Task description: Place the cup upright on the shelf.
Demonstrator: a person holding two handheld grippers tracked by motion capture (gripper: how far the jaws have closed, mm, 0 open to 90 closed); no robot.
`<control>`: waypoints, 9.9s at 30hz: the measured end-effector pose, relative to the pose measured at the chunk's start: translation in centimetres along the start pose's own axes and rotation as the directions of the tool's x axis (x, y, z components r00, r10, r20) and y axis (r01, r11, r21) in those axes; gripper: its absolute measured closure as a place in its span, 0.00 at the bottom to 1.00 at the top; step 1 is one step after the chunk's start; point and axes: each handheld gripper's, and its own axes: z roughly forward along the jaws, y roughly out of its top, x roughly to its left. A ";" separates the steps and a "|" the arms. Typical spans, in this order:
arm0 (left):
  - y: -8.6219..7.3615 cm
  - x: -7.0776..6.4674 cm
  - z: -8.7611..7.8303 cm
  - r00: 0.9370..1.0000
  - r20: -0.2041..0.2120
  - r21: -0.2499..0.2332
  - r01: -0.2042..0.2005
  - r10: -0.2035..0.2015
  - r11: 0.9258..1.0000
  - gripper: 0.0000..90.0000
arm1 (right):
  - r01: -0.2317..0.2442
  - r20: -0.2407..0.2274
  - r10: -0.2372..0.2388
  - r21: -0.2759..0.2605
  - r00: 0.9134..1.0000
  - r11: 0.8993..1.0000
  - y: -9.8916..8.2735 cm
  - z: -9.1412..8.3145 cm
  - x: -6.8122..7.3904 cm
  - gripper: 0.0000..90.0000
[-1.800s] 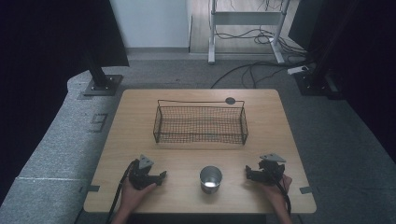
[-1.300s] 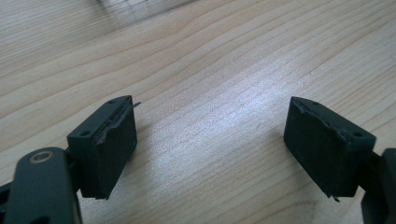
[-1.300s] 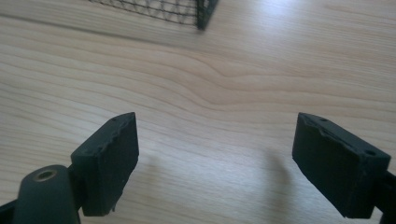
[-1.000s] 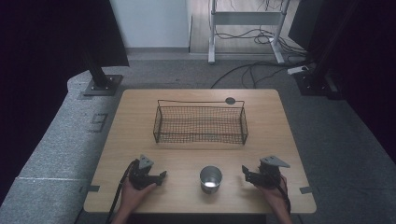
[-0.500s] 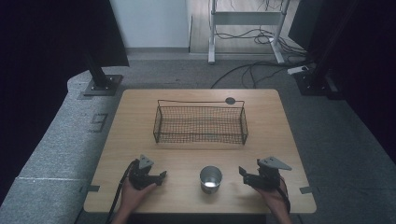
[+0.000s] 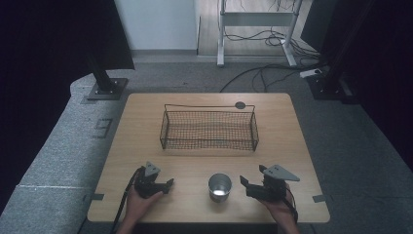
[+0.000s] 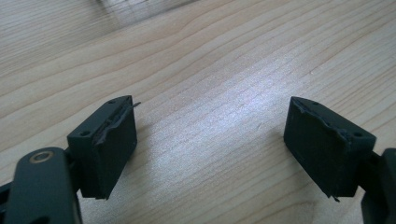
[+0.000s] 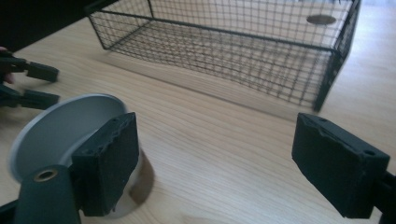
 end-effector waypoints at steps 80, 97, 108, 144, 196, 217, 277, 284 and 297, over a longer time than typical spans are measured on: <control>0.0 0.0 0.0 1.000 0.000 0.001 -0.001 0.001 1.000 0.19 | 0.171 -0.146 -0.157 0.085 0.977 0.982 -0.9 5.3 7.6 0.00; 0.0 0.0 0.0 1.000 0.000 0.000 -0.001 0.001 1.000 0.19 | 0.229 -0.121 -0.218 0.088 0.968 0.969 -1.8 6.1 8.0 0.15; 0.0 0.0 0.0 1.000 0.000 0.000 -0.001 0.001 1.000 0.19 | 0.234 -0.141 -0.221 0.082 0.965 0.969 -1.8 6.2 8.0 0.15; 0.0 -0.1 0.0 1.000 -0.001 -0.001 0.000 0.000 1.000 0.20 | 0.195 -0.110 -0.192 0.019 0.975 0.981 0.8 4.3 6.5 0.15; 0.0 -0.2 0.0 1.000 0.002 -0.001 0.001 -0.001 1.000 0.20 | 0.147 -0.083 -0.152 -0.058 0.985 0.987 6.8 4.3 3.7 0.15; 0.0 -0.2 -0.1 1.000 0.002 0.000 -0.002 0.002 1.000 0.20 | 0.137 -0.082 -0.142 -0.063 0.986 0.989 9.1 5.2 3.1 0.15; 0.0 -0.2 -0.1 1.000 0.002 0.000 -0.002 0.002 1.000 0.20 | 0.118 -0.036 -0.120 -0.063 0.992 0.991 13.5 7.5 1.3 0.15; 0.0 -0.2 0.0 1.000 0.003 0.000 -0.003 0.003 1.000 0.20 | 0.109 -0.021 -0.110 -0.045 0.994 0.993 13.8 8.5 0.6 0.15; 0.0 -0.2 0.0 1.000 0.003 -0.001 -0.003 0.003 1.000 0.20 | 0.096 0.003 -0.096 -0.010 0.995 0.995 14.7 10.5 -0.7 0.15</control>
